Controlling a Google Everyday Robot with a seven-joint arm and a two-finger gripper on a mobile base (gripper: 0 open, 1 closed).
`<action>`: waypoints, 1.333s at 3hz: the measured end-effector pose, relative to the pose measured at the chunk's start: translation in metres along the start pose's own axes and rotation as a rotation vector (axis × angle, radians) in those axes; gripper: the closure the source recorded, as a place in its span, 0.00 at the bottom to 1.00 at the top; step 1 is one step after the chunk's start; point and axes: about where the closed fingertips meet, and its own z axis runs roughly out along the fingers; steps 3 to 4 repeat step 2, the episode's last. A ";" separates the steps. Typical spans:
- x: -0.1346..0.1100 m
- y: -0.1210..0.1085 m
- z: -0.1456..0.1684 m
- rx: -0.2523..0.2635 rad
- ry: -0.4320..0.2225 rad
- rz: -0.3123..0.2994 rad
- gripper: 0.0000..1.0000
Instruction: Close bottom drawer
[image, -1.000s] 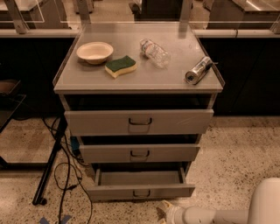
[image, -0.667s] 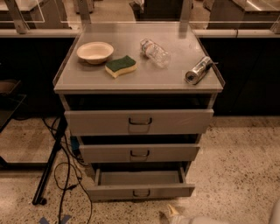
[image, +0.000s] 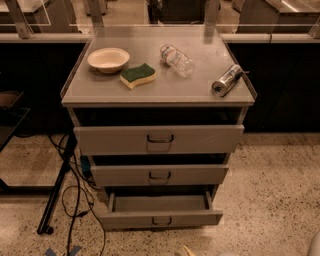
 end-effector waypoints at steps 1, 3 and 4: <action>0.002 -0.040 0.001 -0.014 -0.024 0.007 0.00; 0.002 -0.040 0.001 -0.014 -0.024 0.007 0.00; 0.002 -0.040 0.001 -0.014 -0.024 0.007 0.00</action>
Offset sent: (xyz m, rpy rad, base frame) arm 0.0809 -0.0145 -0.0100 0.0712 0.0356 0.0161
